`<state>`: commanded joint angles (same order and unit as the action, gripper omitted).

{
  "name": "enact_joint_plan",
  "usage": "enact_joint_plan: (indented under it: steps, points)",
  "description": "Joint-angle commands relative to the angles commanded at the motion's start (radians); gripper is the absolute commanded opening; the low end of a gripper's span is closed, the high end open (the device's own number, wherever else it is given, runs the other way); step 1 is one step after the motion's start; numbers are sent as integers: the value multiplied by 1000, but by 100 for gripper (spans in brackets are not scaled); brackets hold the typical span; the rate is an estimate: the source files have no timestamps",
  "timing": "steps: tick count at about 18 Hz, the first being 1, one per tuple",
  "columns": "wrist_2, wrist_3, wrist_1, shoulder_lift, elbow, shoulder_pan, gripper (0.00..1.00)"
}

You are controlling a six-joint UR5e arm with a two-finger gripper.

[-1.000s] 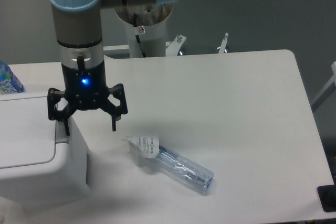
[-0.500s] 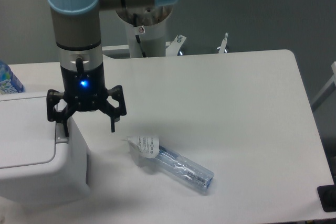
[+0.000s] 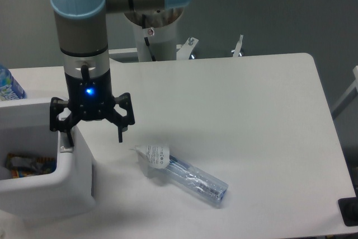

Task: Open the trash can
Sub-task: 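Push the trash can lid open with the gripper finger, then raise the gripper up away from the opened trash can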

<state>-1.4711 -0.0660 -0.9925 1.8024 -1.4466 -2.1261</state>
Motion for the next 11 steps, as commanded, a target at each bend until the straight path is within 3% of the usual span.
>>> enact_joint_plan:
  steps: [4, 9, 11]
  points:
    - [-2, 11, 0, -2, 63, -6, 100]
    - [-3, 64, -17, -14, 104, -84, 100]
    - [-3, 138, -89, -32, 103, -106, 100]
